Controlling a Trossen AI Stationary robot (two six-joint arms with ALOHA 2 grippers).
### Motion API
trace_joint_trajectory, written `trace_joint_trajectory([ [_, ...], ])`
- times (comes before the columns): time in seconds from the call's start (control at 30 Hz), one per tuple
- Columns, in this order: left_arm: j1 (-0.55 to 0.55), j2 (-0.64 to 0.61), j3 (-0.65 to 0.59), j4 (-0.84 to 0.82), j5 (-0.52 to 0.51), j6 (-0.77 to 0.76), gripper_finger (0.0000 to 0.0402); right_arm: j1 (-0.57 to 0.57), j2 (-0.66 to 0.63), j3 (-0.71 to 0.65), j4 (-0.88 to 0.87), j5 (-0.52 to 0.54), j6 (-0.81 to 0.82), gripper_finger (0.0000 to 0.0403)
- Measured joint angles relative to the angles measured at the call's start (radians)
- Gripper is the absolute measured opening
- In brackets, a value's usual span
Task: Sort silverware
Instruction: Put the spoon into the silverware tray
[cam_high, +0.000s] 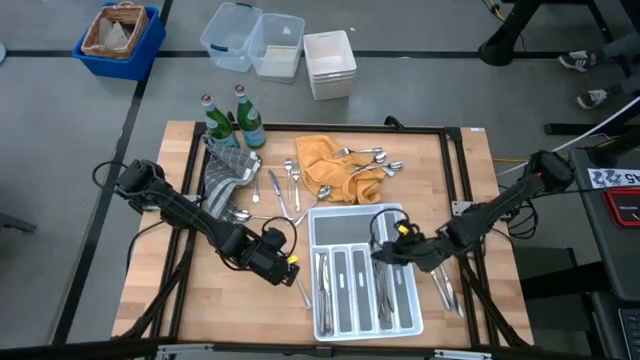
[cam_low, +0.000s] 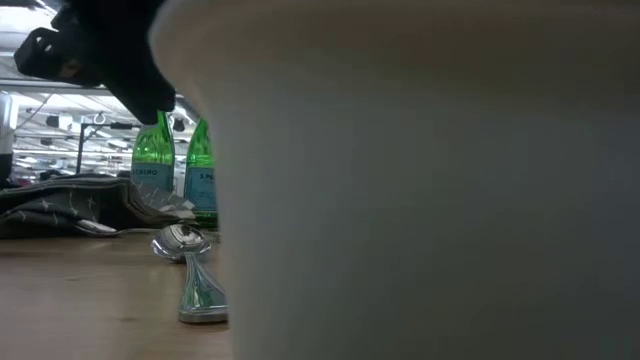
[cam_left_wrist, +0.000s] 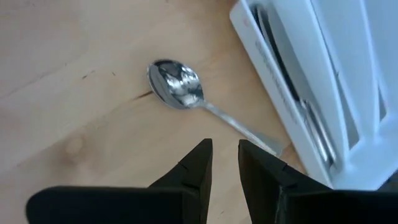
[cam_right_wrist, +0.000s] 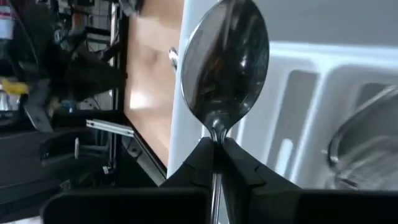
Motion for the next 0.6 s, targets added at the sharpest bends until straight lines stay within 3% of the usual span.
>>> trace_joint_trajectory([
  [0.27,-0.010,0.000,0.000,0.000,-0.046,-0.121,0.0067,0.000,0.189,0.000,0.163,-0.064,-0.015,0.0018],
  [0.6,-0.030,0.000,0.000,0.028,-0.047,-0.142,0.0067,0.000,0.282,0.000,0.199,-0.089,-0.014,0.0019],
])
